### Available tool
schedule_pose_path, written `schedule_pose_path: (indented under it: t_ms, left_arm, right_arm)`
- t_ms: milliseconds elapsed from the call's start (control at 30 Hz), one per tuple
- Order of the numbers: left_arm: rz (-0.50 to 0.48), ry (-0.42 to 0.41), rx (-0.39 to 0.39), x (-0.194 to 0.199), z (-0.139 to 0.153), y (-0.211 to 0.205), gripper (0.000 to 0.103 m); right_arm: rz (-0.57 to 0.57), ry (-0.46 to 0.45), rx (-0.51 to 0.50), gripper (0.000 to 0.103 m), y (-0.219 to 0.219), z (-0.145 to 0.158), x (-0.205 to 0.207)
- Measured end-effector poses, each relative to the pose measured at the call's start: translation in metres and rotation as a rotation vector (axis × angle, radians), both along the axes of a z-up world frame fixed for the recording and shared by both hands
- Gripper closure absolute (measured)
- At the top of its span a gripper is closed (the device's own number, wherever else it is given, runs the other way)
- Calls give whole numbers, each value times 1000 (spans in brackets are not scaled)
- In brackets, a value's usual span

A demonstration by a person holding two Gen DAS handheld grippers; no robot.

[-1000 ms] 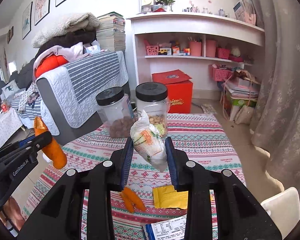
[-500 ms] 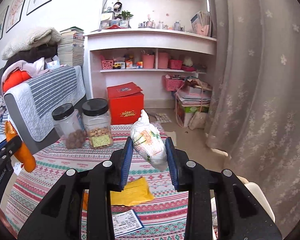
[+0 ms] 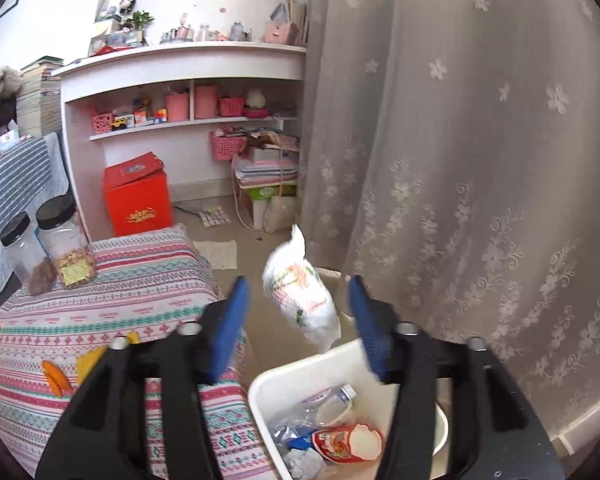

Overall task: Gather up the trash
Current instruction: 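Carry the white plastic bag over the bin and open the right tool, then move the right tool back over the table while the left tool holds the orange peel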

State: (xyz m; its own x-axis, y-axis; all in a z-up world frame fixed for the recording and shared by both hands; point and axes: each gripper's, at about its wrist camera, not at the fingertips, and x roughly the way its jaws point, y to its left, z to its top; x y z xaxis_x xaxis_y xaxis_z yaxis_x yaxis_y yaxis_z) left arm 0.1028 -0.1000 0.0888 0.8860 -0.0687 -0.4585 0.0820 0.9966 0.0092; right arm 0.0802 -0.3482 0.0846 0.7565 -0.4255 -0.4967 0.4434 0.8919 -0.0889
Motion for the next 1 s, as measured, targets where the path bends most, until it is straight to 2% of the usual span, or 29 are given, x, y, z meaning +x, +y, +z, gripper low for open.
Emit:
schedule_pose_path:
  t_ms: [33,167,367,533,800,833,900,933,1000]
  left_arm:
    - [-22,8,-4,-1,1,-9,89]
    - [-105,35,-41,-2,5,-47,89]
    - [-228,47,-39,-7,14,-118,89]
    - [-327,98,-60,-9,12,-173,88]
    - [-438,212,-69,-10,-16,-249,85]
    - [-451,231,-68,-10,-20,-258,83]
    - [-460,255,-61,-10,-26,-272,64]
    - [-461,260,-60,-10,-28,-277,50]
    - [-465,265,-55,-11,-31,-283,46]
  right_arm:
    - [-46,-28,3,16,-10,0,-8]
    - [-146,-100,-29,6,-39,9,-30]
    - [-288,-160,-89,7,-78,16,-57]
    - [-392,-192,-32,7,-121,18,-79]
    - [-513,-210,59,7,-171,15,-104]
    - [-525,-216,62,7,-175,15,-106]
    - [-547,-223,67,7,-180,15,-109]
    - [-556,-225,72,7,-183,15,-110]
    - [-564,-224,83,7,-187,14,-110]
